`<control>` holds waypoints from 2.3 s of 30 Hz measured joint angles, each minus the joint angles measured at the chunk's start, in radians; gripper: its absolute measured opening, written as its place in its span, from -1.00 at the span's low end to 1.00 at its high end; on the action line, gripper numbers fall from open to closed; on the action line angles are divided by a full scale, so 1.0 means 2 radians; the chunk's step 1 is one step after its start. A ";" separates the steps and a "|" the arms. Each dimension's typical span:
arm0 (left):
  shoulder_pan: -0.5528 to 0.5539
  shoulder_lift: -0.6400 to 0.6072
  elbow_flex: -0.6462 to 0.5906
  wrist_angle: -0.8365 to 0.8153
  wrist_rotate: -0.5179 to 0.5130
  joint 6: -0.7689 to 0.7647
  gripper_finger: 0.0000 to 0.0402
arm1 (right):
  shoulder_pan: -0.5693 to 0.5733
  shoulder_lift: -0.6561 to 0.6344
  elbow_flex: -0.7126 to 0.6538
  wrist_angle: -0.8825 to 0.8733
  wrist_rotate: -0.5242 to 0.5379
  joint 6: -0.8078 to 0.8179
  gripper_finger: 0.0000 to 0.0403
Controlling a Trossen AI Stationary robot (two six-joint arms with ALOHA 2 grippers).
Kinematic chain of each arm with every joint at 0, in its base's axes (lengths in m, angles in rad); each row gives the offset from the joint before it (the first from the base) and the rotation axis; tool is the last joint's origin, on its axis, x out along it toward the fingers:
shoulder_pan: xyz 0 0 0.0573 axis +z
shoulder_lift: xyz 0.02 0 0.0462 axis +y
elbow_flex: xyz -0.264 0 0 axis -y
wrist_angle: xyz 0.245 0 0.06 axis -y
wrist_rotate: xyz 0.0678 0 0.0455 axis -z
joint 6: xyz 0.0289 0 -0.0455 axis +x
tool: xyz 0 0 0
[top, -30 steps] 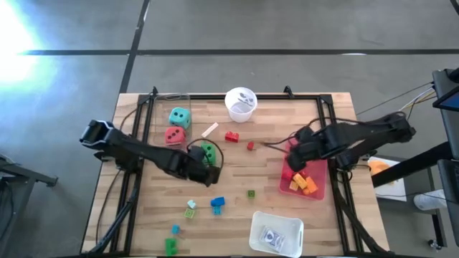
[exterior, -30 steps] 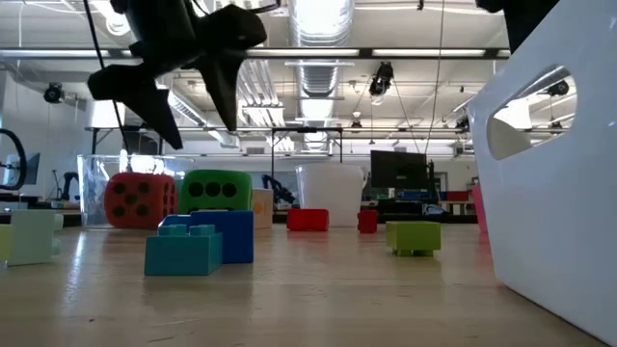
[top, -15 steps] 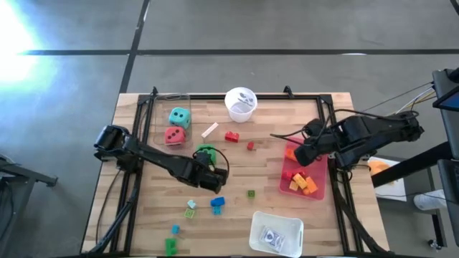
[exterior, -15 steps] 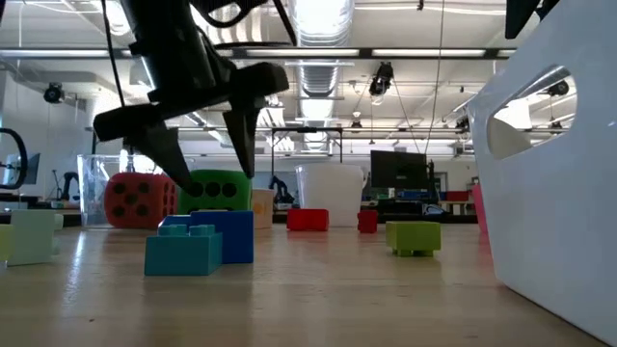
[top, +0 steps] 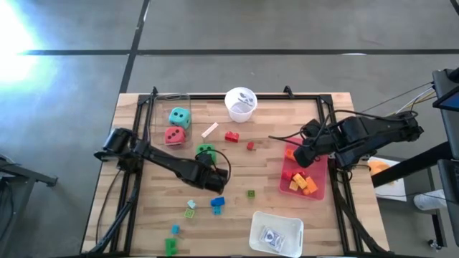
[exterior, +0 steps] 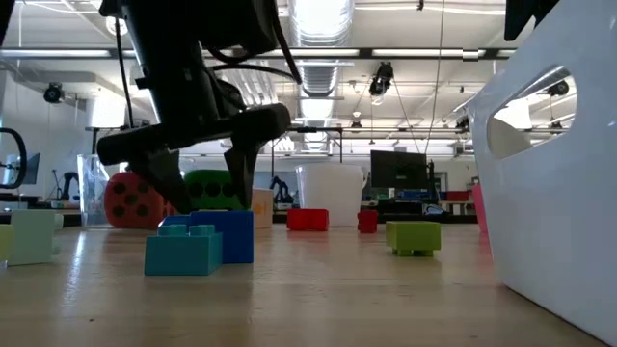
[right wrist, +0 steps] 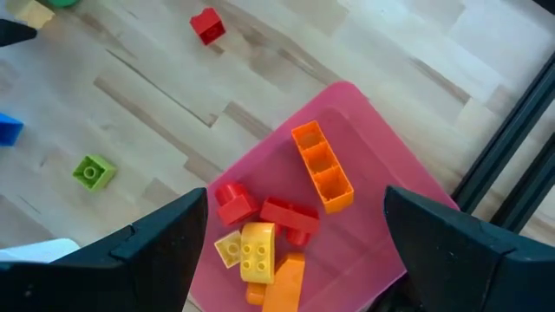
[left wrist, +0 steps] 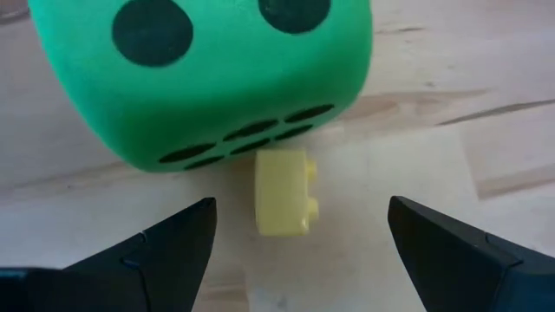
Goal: Pick & Place Toys
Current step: Put the yellow game piece into the pink bin
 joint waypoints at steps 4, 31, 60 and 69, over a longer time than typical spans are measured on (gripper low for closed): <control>0.004 0.011 0.000 0.002 0.000 0.002 0.70 | 0.000 0.000 0.000 0.001 0.000 0.000 0.69; 0.026 0.024 -0.001 0.020 0.014 0.050 0.08 | 0.000 0.000 0.000 0.013 0.002 0.005 0.69; 0.019 -0.075 -0.043 0.127 0.067 0.150 -0.54 | 0.000 0.000 0.000 0.073 0.002 -0.053 0.69; 0.017 -0.204 -0.043 0.258 0.067 0.217 -0.54 | 0.008 0.000 0.000 0.260 -0.001 -0.230 0.69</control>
